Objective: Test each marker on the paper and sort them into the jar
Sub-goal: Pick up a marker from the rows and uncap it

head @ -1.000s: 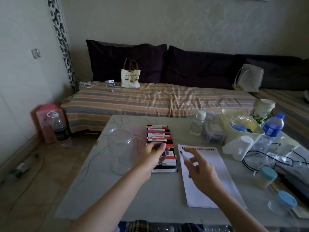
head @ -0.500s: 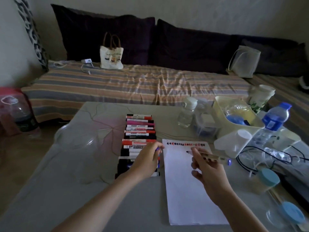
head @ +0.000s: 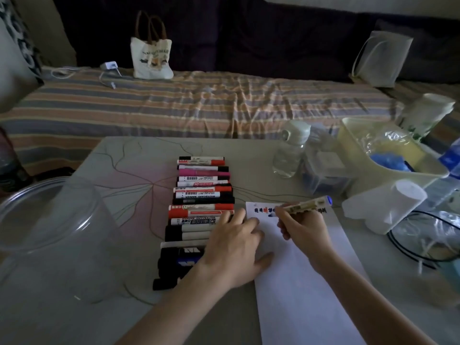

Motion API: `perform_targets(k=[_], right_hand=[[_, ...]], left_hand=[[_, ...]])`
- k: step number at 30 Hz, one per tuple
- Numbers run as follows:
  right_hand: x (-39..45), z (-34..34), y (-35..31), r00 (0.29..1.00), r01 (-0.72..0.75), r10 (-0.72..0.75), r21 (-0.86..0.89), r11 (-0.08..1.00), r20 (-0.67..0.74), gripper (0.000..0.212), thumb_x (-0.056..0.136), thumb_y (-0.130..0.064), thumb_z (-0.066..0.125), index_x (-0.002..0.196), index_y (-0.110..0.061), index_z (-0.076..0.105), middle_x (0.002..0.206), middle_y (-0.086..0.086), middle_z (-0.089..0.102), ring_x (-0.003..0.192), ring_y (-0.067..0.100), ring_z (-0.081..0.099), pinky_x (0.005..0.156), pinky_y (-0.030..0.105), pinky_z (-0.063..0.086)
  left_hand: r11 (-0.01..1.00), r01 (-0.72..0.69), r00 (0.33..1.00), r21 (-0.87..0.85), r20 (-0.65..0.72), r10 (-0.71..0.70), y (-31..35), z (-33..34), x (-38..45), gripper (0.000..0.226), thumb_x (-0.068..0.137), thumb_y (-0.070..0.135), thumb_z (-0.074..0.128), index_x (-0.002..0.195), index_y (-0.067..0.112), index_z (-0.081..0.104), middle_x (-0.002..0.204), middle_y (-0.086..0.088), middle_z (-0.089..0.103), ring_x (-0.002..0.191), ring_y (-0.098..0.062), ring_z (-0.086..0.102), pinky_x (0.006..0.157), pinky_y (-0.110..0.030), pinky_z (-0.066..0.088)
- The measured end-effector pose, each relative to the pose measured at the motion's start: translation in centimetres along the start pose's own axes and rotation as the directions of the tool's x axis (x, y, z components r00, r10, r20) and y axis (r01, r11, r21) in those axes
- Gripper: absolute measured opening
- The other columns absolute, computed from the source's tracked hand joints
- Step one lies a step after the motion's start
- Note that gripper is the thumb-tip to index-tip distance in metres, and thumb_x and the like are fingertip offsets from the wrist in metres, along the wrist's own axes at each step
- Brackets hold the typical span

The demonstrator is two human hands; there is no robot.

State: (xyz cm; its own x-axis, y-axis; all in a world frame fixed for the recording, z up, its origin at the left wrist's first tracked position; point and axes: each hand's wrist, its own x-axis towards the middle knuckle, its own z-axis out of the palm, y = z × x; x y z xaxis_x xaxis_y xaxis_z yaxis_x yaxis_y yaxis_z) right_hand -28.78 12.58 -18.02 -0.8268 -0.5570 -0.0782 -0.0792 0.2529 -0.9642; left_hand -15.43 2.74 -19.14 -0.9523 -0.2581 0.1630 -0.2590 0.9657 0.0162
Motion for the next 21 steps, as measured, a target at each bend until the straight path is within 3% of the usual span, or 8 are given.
perform_targets(k=[4,8,11,15,18,21], right_hand=[[1.9,1.2,0.6,0.997,0.068,-0.071,-0.173,0.983,-0.012,0.018,0.085,-0.023,0.071,0.070,-0.014,0.072,0.060,0.004,0.070,0.050,0.014,0.062,0.057,0.032,0.053],[2.3,1.4,2.4,0.994,0.066,-0.089,-0.284,0.956,-0.068,0.026,0.083,-0.031,0.072,0.060,-0.018,0.069,0.054,-0.004,0.068,0.051,0.004,0.062,0.057,0.027,0.051],[2.6,1.5,2.9,0.995,0.056,-0.074,-0.256,0.965,-0.063,0.025,0.082,-0.034,0.072,0.063,-0.019,0.070,0.056,-0.004,0.069,0.052,0.006,0.064,0.062,0.032,0.055],[3.3,1.8,2.4,0.999,0.012,-0.019,-0.184,0.983,-0.034,0.024,0.084,-0.034,0.071,0.067,-0.016,0.070,0.060,-0.003,0.071,0.052,0.009,0.064,0.066,0.039,0.058],[3.2,2.2,2.8,0.994,0.066,-0.087,-0.257,0.964,-0.072,0.022,0.081,-0.033,0.072,0.066,-0.018,0.069,0.057,-0.006,0.068,0.053,0.003,0.062,0.061,0.031,0.054],[2.7,2.3,3.3,0.979,0.131,-0.178,-0.351,0.927,-0.103,0.022,0.077,-0.035,0.074,0.063,-0.020,0.068,0.053,-0.013,0.065,0.056,-0.006,0.062,0.053,0.013,0.044]], left_hand=[[0.999,-0.022,1.000,0.042,-0.021,0.023,-0.3,0.9,-0.1,0.060,0.081,0.063,0.028,0.102,0.025,0.069,0.103,0.006,0.065,0.102,-0.023,0.048,0.088,-0.042,0.038],[1.000,0.007,0.999,0.000,-0.032,-0.007,-0.1,1.3,-0.6,0.061,0.080,0.068,0.033,0.108,0.025,0.067,0.107,0.007,0.064,0.105,-0.025,0.049,0.089,-0.043,0.040],[0.999,0.029,0.999,-0.035,-0.034,-0.030,0.0,1.7,-1.0,0.064,0.081,0.070,0.036,0.117,0.026,0.063,0.119,0.007,0.062,0.108,-0.026,0.049,0.093,-0.046,0.040],[0.999,0.030,0.998,-0.034,-0.049,-0.032,-0.1,1.7,-1.0,0.063,0.081,0.070,0.037,0.117,0.026,0.063,0.119,0.007,0.062,0.107,-0.025,0.049,0.093,-0.046,0.038],[0.998,0.037,0.998,-0.050,-0.054,-0.039,-0.1,1.8,-1.0,0.063,0.080,0.071,0.038,0.117,0.026,0.064,0.119,0.007,0.062,0.108,-0.025,0.049,0.093,-0.046,0.038],[0.997,0.041,0.996,-0.063,-0.071,-0.046,-0.2,2.0,-1.0,0.062,0.079,0.071,0.040,0.114,0.027,0.064,0.118,0.008,0.061,0.106,-0.023,0.047,0.093,-0.044,0.036]])
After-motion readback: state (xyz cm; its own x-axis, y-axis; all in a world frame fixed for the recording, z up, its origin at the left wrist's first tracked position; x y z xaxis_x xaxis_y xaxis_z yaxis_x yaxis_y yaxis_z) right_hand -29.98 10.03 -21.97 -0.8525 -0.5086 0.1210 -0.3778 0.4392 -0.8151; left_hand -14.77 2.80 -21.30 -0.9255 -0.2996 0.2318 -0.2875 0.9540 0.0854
